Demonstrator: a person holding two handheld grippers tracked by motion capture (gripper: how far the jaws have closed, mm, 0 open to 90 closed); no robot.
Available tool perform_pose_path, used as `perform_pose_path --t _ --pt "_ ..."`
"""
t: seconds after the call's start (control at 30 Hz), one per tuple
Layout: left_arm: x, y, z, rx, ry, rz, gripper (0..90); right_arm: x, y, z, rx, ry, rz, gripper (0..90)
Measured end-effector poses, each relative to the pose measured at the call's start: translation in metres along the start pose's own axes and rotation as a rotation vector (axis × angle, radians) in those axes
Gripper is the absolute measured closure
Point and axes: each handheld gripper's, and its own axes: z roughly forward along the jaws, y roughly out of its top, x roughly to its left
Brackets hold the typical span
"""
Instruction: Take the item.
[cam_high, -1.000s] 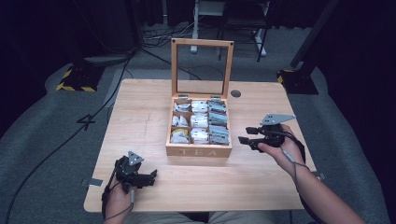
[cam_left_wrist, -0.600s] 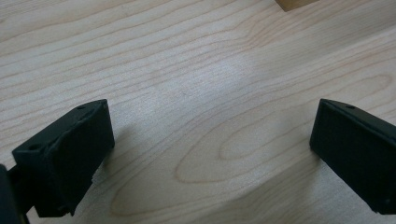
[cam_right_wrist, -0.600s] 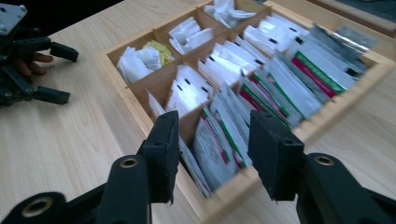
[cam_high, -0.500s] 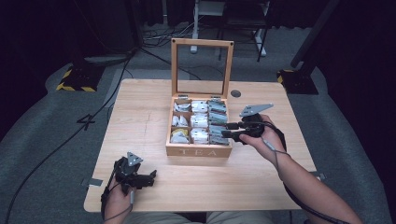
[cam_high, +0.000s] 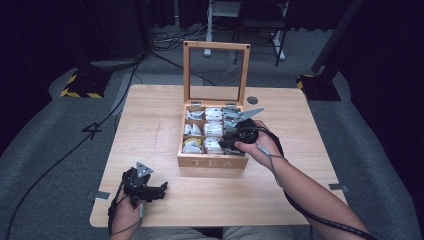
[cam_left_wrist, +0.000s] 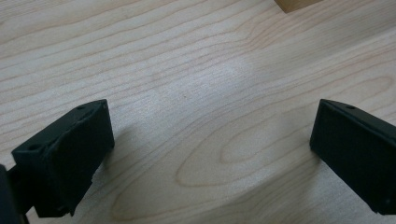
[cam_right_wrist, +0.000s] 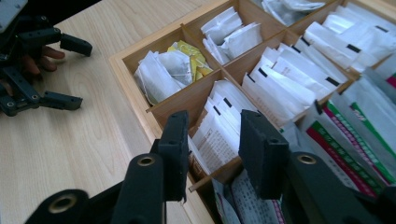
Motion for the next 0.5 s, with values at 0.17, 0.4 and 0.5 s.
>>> perform_pose_path --t 0.17,0.4,0.5 --pt "0.000 0.000 0.000 0.000 0.001 -0.001 0.1 0.006 0.003 0.014 0.042 0.015 -0.018 65.6" --pt "0.000 0.000 0.000 0.003 -0.001 -0.001 0.1 0.006 0.004 0.031 0.088 0.018 -0.031 69.5" --pt "0.000 0.000 0.000 0.003 -0.001 -0.002 0.1 0.004 0.005 0.036 0.116 0.020 -0.029 71.8"
